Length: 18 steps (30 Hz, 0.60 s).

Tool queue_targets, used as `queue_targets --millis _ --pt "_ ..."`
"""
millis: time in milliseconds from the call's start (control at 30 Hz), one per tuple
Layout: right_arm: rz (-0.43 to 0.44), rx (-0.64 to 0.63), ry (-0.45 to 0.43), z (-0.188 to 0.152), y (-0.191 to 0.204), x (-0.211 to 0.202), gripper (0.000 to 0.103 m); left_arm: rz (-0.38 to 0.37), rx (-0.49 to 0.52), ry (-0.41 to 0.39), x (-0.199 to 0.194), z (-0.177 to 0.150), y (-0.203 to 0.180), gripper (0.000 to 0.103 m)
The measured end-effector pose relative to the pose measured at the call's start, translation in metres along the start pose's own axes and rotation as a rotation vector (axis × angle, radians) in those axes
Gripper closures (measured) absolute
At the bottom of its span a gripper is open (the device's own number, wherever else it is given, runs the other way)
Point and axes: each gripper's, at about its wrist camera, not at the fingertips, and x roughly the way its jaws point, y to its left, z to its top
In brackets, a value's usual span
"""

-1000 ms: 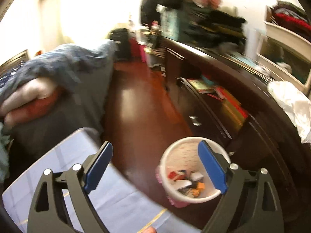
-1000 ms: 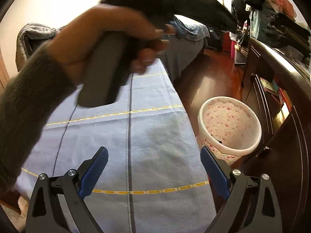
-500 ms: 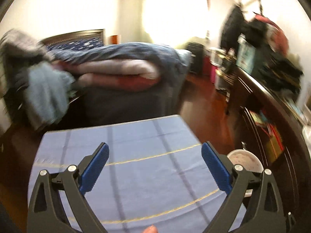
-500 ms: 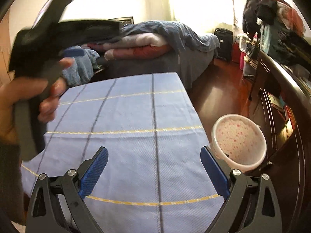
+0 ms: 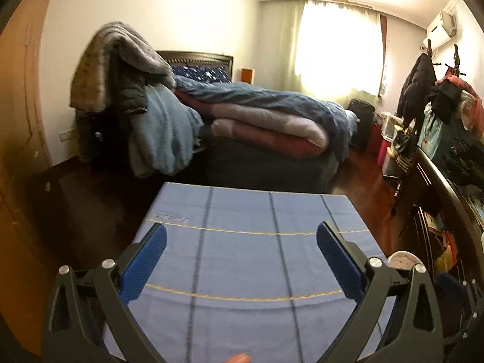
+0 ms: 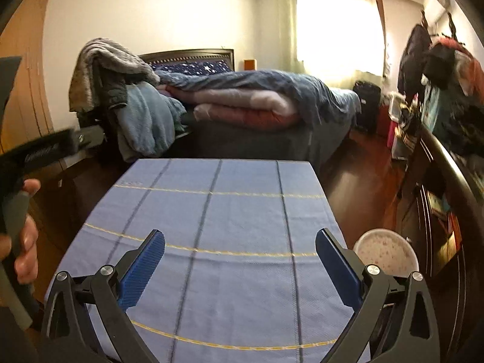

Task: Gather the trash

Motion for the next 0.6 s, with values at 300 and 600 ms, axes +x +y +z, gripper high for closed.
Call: queue_targets --millis 300,600 --pt "-0.006 0.006 -0.066 0.019 0.026 -0.037 0.004 -0.031 -0.06 -0.101 -0.079 0.002 0.034 0.003" --pt "-0.099 -0.036 -0.187 0.024 0.04 -0.095 0.004 -0.079 -0.031 -0.293 -0.171 0.009 0.034 0.003"
